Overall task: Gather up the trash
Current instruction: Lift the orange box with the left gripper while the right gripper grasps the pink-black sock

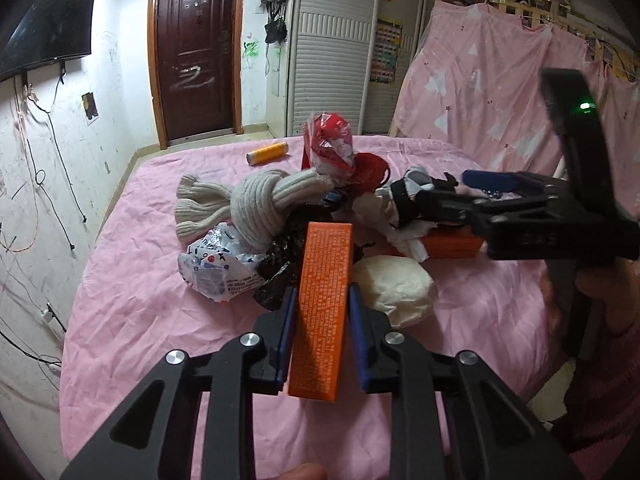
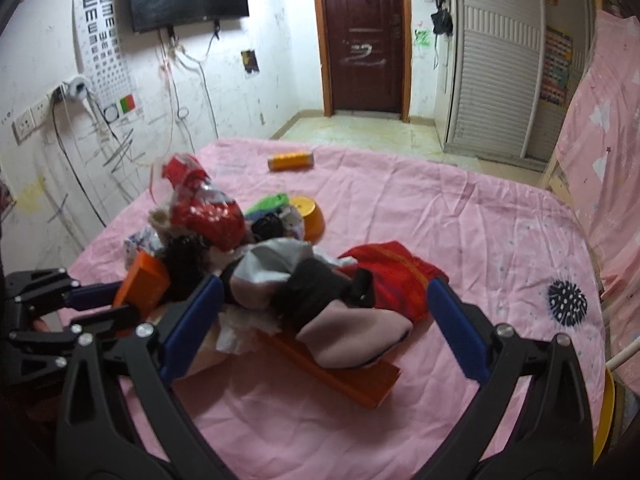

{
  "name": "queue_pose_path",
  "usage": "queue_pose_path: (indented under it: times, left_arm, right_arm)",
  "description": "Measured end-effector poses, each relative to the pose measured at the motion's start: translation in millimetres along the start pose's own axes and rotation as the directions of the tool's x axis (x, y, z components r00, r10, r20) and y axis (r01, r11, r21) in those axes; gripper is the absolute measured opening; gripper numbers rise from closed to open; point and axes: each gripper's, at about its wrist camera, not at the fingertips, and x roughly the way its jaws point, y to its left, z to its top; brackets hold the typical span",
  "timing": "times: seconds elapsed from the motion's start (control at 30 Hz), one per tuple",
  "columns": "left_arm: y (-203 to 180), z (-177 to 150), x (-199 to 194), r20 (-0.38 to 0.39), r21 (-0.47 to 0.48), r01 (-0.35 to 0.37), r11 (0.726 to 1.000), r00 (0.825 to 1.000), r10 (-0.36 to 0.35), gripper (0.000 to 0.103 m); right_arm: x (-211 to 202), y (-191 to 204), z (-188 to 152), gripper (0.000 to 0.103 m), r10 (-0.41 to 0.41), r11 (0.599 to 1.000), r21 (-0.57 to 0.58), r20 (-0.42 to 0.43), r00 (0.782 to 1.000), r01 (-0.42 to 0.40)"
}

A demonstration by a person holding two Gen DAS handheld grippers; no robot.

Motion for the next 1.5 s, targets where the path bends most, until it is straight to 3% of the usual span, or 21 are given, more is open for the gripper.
queue_pose_path:
  times: [0.03,0.17,0.43,0.53,0.7,0.9,0.97,1.0,1.03,1.1,1.17,1.5]
  left_arm:
    - [0.8,0.1,-1.7,0.002,-0.001,0.005,1.000,1.000,-0.005,0.017]
    - [1.6,1.6,-4.6,0.004,-0.007,0.020,1.000,1.000,-0.020,0.017]
    - [-1.2,4.2,-17.5,0.031,-0.016,0.010,1.000,0.999,-0.009,0.017]
    - [-4.4,6.6,-24.8,0.042,-0.021,0.014,1.000,0.999,-0.013,0.017]
    - [-11.3,14.4,-25.2,0.054,-0.006,0.001,1.000,0.999,-0.001,0.017]
    - [-19.7,17.8,-22.0,0.046,0.002,-0.005,1.000,0.999,0.005,0.017]
    - [-20.7,19.3,-20.8,0.043,0.001,-0.009,1.000,0.999,0.009,0.017]
    - [-20.5,19.6,-20.8,0.043,0.000,-0.011,1.000,0.999,0.010,0.017]
    - [-20.3,20.5,-20.2,0.041,-0.002,-0.010,1.000,0.999,0.011,0.017]
    - [-20.8,19.0,-19.0,0.041,-0.005,-0.011,1.000,0.999,0.011,0.017]
    - [-20.1,19.5,-18.9,0.043,-0.007,-0.015,1.000,0.999,0.016,0.017]
    - [-16.2,16.1,-20.0,0.045,-0.010,-0.023,1.000,0.999,0.023,0.017]
  right_arm:
    - [2.0,-1.2,-0.6,0.076,0.007,1.000,0.002,-0.011,1.000,-0.007]
    - [1.5,-3.6,-5.2,0.061,0.054,0.999,-0.001,-0.017,0.998,-0.054]
    - [-19.4,-16.9,-10.2,0.050,0.135,0.988,0.068,0.061,0.989,-0.139]
    - [-28.9,-27.0,-10.8,0.036,0.183,0.974,0.113,0.100,0.978,-0.194]
    - [-34.4,-37.9,-12.7,0.036,0.190,0.968,0.144,0.118,0.975,-0.206]
    - [-21.9,-24.1,-17.6,0.037,0.213,0.974,0.070,0.039,0.976,-0.215]
    - [-21.6,-18.7,-17.5,0.056,0.195,0.980,0.036,0.023,0.981,-0.196]
    - [-20.2,-15.2,-17.8,0.076,0.171,0.985,0.015,0.009,0.985,-0.171]
    - [-16.5,-12.8,-18.0,0.079,0.143,0.990,-0.011,-0.005,0.990,-0.143]
    - [-5.3,-4.1,-20.2,0.075,0.090,0.993,-0.071,-0.048,0.995,-0.093]
    - [2.7,-0.7,-23.7,0.050,0.077,0.992,-0.094,-0.066,0.995,-0.083]
    - [-10.4,-13.8,-25.5,0.048,0.137,0.990,-0.035,-0.030,0.990,-0.138]
